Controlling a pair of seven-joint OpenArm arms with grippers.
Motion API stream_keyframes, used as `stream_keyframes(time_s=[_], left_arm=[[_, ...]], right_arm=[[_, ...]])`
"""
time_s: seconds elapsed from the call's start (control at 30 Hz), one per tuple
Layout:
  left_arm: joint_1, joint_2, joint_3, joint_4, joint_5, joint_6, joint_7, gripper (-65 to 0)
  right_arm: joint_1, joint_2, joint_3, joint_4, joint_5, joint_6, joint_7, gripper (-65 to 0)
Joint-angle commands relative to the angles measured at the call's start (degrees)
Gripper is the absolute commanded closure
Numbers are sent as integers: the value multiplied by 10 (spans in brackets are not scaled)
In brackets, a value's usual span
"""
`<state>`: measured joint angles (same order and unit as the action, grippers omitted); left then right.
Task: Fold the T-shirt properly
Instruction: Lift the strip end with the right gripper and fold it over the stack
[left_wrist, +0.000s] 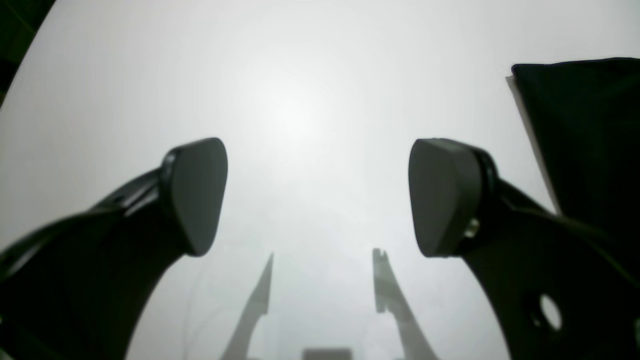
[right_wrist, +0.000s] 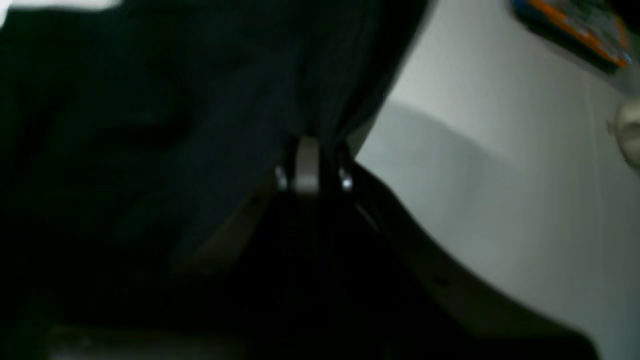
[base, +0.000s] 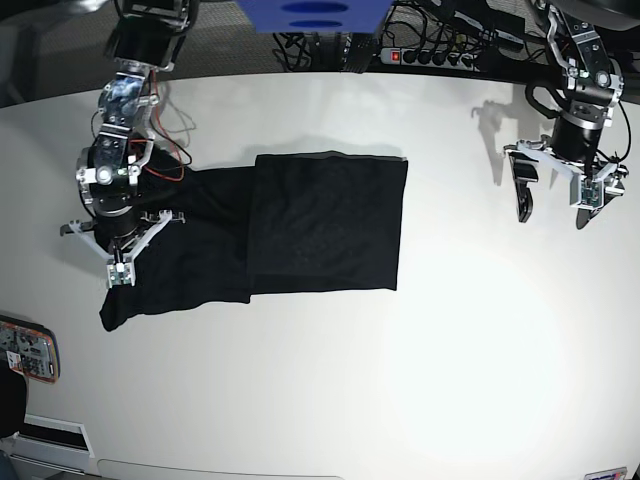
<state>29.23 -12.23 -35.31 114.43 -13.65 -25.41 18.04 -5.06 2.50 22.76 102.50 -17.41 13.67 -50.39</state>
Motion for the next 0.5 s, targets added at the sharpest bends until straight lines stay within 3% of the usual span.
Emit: stream_keyframes(time_s=[0.0, 0.3, 0.47], left_arm=[[1, -6, -2, 9, -7, 2, -15, -542], [1, -6, -2, 8, -7, 2, -14, -542], [1, -6, -2, 8, -7, 2, -14, -542]], right_arm=[[11, -1, -9, 24, -5, -2, 4, 0], [8, -7, -130, 71, -73, -2, -68, 0], [7, -7, -181, 90, -76, -2, -111, 0]])
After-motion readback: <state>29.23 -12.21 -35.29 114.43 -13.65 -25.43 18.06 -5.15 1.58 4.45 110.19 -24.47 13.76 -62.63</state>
